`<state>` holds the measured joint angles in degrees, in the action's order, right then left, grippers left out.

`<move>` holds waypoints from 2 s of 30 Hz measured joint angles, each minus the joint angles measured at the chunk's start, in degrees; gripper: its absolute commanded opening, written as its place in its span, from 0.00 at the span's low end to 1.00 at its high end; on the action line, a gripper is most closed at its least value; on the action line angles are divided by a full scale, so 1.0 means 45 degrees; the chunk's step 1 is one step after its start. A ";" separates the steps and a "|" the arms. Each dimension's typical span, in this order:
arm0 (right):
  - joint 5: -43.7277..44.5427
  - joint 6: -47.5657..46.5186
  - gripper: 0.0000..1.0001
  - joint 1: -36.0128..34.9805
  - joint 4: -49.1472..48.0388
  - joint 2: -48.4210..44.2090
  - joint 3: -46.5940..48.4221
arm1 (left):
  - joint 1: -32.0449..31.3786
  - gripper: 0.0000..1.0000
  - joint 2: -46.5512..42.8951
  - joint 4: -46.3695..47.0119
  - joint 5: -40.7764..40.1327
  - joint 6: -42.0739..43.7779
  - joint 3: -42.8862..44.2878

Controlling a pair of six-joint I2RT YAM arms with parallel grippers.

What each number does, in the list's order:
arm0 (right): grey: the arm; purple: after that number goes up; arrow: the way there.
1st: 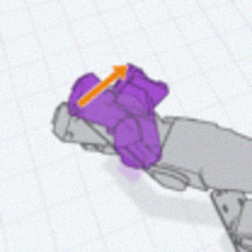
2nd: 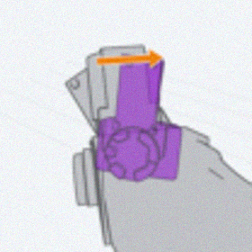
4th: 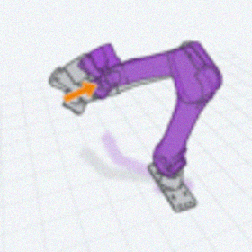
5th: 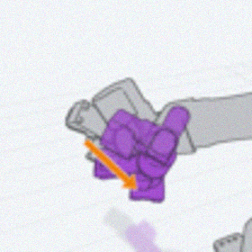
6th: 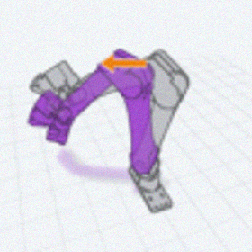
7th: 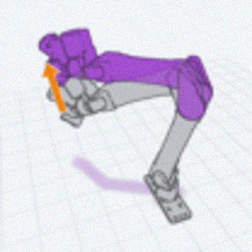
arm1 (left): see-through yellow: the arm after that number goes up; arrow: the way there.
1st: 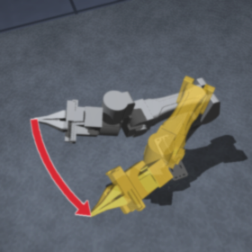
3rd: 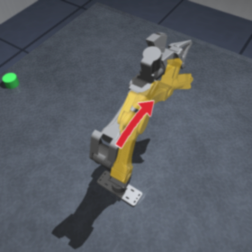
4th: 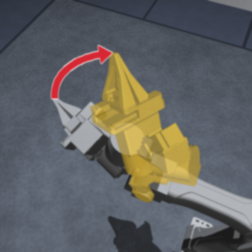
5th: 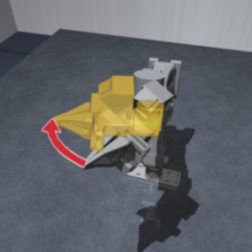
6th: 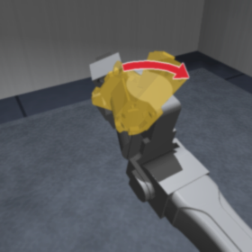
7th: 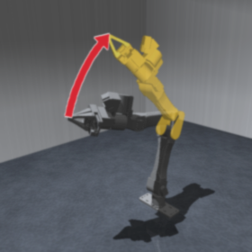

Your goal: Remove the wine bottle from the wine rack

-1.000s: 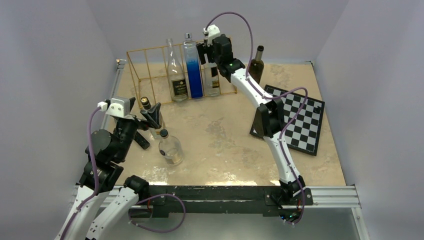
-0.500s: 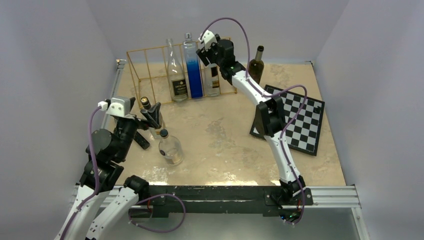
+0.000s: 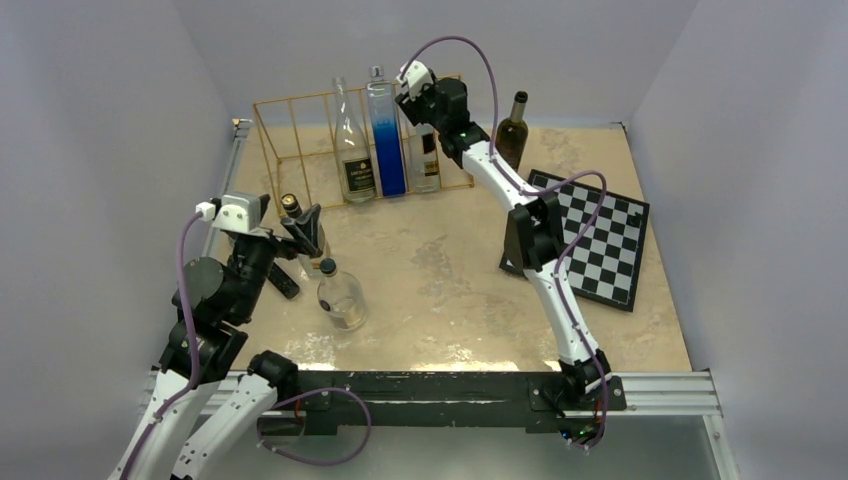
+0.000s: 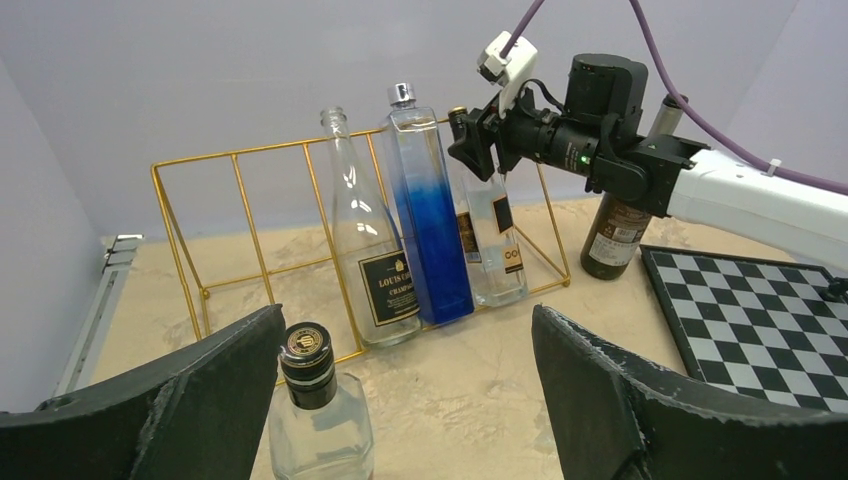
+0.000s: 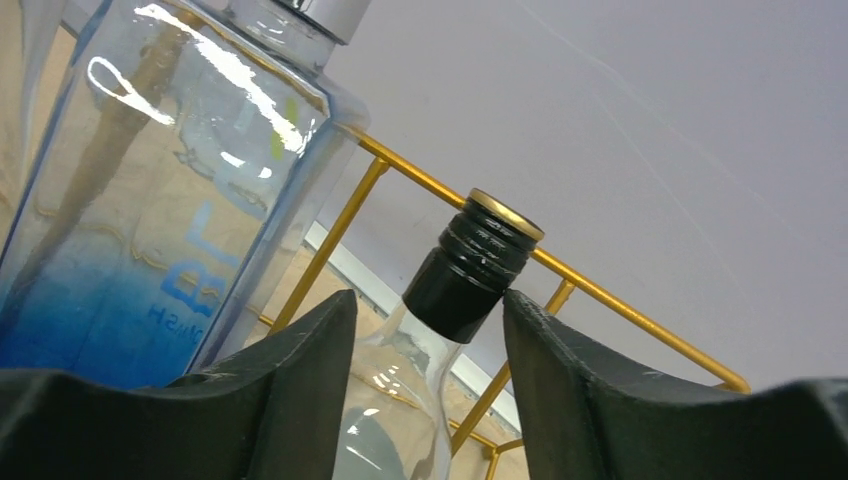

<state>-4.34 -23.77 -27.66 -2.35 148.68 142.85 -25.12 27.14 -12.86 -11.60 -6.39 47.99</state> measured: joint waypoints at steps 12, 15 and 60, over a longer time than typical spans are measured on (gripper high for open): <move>-0.0675 0.0005 0.48 0.0175 -0.0005 0.0073 0.0209 | 0.0000 0.96 -0.0034 0.0000 -0.0136 -0.0005 0.0005; -0.0763 0.0063 0.32 0.0165 0.0005 0.0073 0.0233 | 0.0000 0.96 -0.0073 0.0000 -0.0136 -0.0010 0.0049; -0.0903 0.4901 0.94 -0.2467 -0.1855 -1.9467 -1.8204 | 0.3361 0.80 1.9715 -0.7533 0.2103 -0.1957 1.8850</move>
<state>-8.40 -1.72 -38.76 -10.70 61.08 60.93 -10.00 115.85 -46.76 -2.13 -15.20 132.81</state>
